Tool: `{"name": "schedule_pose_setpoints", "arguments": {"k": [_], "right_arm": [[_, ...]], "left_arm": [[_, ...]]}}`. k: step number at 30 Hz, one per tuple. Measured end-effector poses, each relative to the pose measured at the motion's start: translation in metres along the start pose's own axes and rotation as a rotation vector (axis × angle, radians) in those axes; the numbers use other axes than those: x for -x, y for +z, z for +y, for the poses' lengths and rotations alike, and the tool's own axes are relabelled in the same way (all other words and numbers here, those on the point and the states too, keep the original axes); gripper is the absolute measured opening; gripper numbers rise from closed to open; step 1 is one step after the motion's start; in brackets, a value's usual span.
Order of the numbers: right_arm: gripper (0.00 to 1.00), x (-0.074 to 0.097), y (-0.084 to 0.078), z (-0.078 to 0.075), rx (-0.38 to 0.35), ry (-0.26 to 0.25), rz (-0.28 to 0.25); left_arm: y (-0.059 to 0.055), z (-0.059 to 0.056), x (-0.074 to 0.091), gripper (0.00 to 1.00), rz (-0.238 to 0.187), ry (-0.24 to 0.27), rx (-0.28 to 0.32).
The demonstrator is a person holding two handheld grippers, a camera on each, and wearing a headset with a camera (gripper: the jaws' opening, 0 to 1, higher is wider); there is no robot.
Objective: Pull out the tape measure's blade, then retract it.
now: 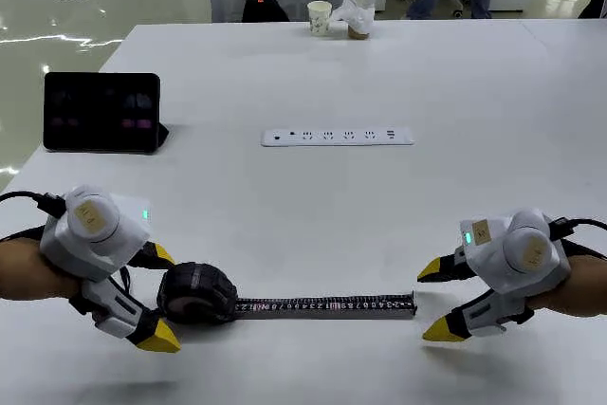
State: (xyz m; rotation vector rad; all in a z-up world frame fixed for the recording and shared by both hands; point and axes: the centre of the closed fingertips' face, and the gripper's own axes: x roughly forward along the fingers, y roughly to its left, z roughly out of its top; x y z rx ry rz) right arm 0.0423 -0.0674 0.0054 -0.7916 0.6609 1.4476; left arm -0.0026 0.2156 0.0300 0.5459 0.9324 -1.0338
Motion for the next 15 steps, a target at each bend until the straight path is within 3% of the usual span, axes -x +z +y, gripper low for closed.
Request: {"name": "schedule_pose_setpoints", "arguments": {"k": [15], "right_arm": [[0.56,0.018,0.006,0.005,-0.089,-0.072,-0.061]], "left_arm": [[0.003,-0.013,0.011,0.80,-0.104,0.057,0.111]]}}
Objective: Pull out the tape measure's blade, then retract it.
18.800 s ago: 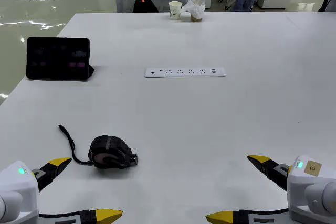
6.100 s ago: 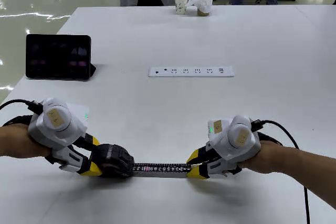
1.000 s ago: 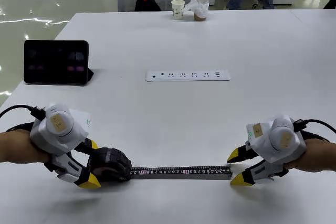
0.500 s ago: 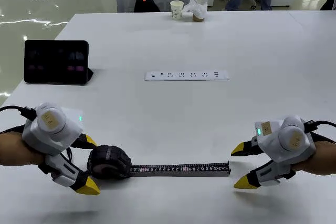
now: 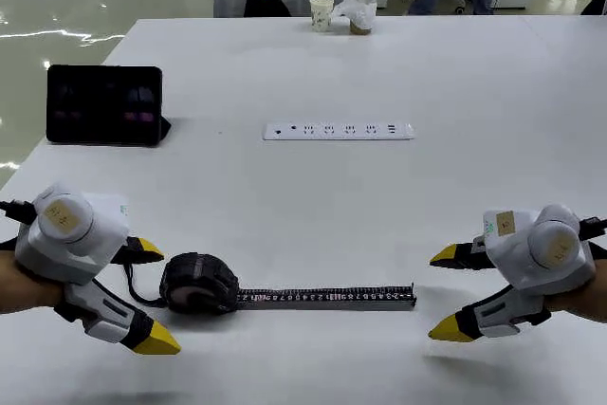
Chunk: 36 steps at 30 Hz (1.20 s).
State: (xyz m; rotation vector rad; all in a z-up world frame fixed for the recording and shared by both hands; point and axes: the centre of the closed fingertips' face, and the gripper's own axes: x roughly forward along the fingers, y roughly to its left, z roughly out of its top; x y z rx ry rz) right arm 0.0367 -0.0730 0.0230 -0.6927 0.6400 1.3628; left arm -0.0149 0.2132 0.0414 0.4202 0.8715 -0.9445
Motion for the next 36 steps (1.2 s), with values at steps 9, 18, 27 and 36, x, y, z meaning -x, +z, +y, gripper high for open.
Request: {"name": "schedule_pose_setpoints", "arguments": {"k": [9,18,27,36], "right_arm": [[0.63,0.007,0.004,0.010,-0.060,-0.043,-0.038],[0.68,0.012,0.006,0.022,-0.126,-0.084,-0.080],[0.73,0.017,0.005,0.033,-0.187,-0.143,-0.111],[0.79,0.020,0.014,0.041,-0.238,-0.200,-0.164]], "left_arm": [[0.001,-0.011,0.004,0.85,-0.057,0.031,0.064],[0.000,-0.020,0.009,0.90,-0.102,0.077,0.121],[0.002,-0.028,0.012,0.91,-0.165,0.132,0.180],[0.001,-0.040,0.015,0.96,-0.217,0.178,0.231]]}}
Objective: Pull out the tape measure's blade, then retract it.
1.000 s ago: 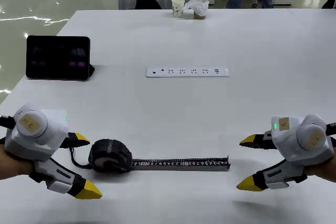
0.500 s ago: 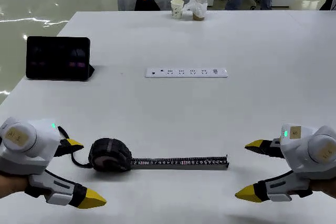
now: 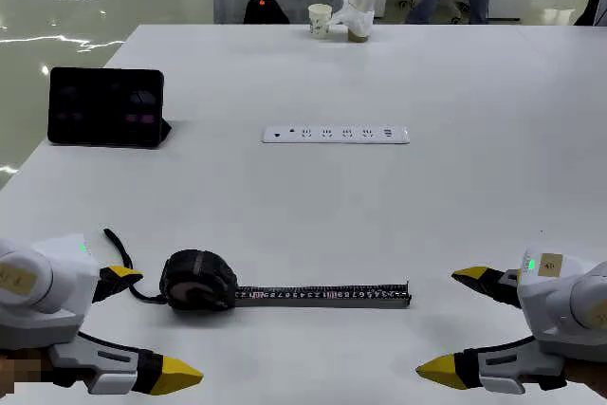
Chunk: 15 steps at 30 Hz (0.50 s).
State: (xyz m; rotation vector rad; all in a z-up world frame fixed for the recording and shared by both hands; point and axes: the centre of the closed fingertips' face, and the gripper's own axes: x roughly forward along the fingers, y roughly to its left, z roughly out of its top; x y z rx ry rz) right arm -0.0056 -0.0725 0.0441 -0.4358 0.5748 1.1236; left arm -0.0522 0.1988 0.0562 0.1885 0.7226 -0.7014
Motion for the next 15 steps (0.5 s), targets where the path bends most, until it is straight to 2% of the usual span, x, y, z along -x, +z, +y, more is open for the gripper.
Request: {"name": "schedule_pose_setpoints", "arguments": {"k": [6,10,15], "right_arm": [[0.83,0.000,0.003,0.005,-0.029,-0.031,-0.027],[0.84,-0.001,0.004,0.009,-0.041,-0.050,-0.040],[0.88,-0.002,0.009,0.014,-0.055,-0.072,-0.055]], "left_arm": [[-0.001,-0.006,0.003,0.97,-0.025,0.031,0.021],[0.005,-0.008,0.004,0.98,-0.070,0.061,0.050],[0.008,-0.013,0.002,0.99,-0.094,0.078,0.048]]}}
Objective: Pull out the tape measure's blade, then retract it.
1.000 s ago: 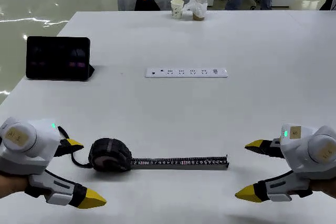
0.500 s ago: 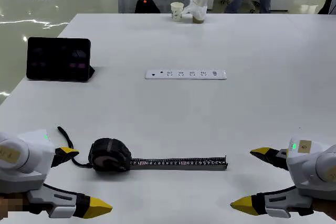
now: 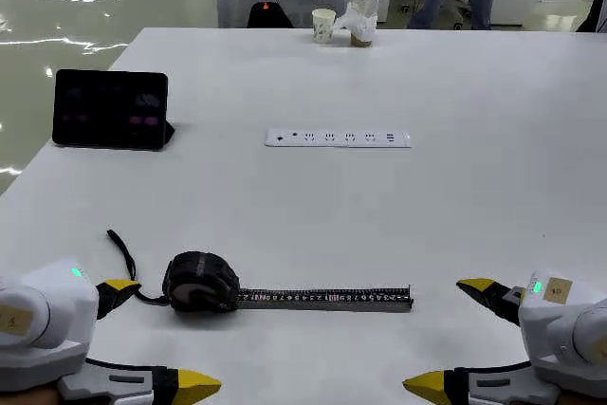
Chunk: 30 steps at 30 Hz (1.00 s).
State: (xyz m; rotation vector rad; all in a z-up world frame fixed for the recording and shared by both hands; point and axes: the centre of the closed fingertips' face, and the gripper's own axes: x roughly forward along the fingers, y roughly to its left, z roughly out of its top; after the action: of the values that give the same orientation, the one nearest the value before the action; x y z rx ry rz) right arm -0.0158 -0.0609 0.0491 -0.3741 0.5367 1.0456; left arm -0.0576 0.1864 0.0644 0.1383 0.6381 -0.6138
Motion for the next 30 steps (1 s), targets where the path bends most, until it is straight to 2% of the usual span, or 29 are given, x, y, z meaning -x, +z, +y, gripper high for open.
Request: {"name": "schedule_pose_setpoints", "arguments": {"k": [5,6,10,12,15,21,25,30], "right_arm": [[0.88,-0.002,0.004,0.008,-0.040,-0.014,-0.023],[0.89,-0.002,0.004,0.009,-0.045,-0.017,-0.025],[0.90,-0.004,0.008,0.015,-0.067,-0.029,-0.042],[0.90,-0.005,0.009,0.018,-0.074,-0.036,-0.045],[0.92,-0.005,0.009,0.018,-0.091,-0.064,-0.050],[0.96,-0.005,0.008,0.022,-0.111,-0.103,-0.042],[0.97,-0.005,0.010,0.028,-0.124,-0.118,-0.057],[0.98,-0.009,0.009,0.038,-0.131,-0.107,-0.045]], "left_arm": [[0.005,-0.003,0.002,0.99,-0.051,0.044,0.027],[0.005,-0.005,0.003,0.99,-0.057,0.040,0.031],[0.003,-0.005,0.003,0.99,-0.066,0.058,0.033],[0.004,-0.008,0.003,0.99,-0.073,0.056,0.058],[0.006,-0.012,0.003,0.99,-0.095,0.084,0.075],[-0.001,-0.015,-0.001,0.99,-0.081,0.126,0.109],[0.000,-0.015,-0.002,0.99,-0.094,0.163,0.121],[0.002,-0.016,-0.002,0.99,-0.099,0.202,0.115]]}}
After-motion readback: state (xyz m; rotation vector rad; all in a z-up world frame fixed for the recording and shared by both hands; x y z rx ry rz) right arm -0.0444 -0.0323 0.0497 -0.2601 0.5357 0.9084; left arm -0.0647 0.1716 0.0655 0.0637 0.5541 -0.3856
